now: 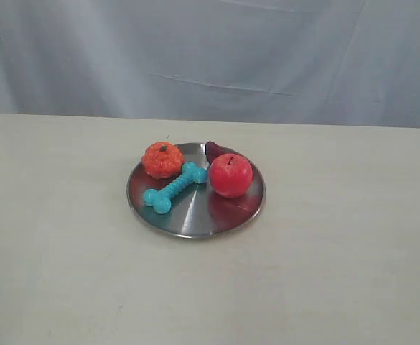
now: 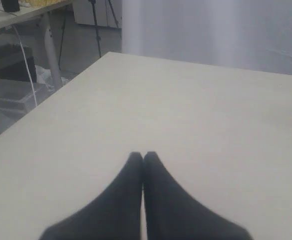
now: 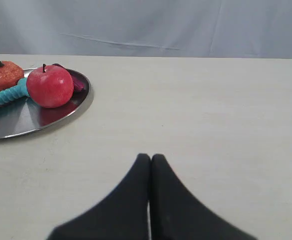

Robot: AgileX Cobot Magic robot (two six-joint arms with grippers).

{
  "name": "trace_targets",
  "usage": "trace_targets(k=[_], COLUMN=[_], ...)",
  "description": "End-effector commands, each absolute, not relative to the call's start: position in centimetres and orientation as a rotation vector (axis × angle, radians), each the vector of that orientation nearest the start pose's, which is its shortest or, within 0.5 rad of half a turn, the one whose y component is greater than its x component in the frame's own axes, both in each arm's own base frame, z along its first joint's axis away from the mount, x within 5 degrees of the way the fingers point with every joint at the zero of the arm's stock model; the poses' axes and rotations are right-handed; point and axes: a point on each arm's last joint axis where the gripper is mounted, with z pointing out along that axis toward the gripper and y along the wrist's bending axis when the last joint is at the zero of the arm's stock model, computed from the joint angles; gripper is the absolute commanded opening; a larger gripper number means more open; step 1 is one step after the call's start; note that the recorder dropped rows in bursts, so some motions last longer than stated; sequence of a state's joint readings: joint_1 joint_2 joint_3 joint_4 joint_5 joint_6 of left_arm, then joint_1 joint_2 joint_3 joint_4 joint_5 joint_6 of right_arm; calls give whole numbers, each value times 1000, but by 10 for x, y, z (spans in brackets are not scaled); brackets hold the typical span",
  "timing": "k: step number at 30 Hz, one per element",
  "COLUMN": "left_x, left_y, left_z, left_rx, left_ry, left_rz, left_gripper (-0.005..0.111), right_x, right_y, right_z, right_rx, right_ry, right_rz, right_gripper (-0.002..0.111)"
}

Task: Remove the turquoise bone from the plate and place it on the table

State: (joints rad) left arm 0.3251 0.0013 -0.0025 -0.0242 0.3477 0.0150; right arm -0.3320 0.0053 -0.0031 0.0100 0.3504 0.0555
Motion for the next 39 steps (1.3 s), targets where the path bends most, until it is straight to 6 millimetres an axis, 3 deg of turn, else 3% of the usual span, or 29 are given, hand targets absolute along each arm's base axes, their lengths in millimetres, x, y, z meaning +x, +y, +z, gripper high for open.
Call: trace_targets(k=[1,10,24,33,35,39], left_x=[51,51,51,51,51,51], left_y=[16,16,16,16,16,16], left_z=[182,182,182,182,182,182], left_rx=[-304,-304,-304,-304,-304,-304], left_ry=[1806,1806,1806,1806,1806,1806], left_rz=[214,214,214,214,214,214], left_gripper=[0,0,0,0,0,0], right_x=[51,51,48,40,34,27], right_y=[-17,-18,-16,-12,-10,-7], right_z=[182,187,236,256,263,272], right_rx=[353,321,212,178,186,340], right_ry=[1801,1747,1207,973,862,677], right_rz=[-193,-228,-261,-246,-183,307], right_gripper=[-1,-1,-1,-1,-1,-1])
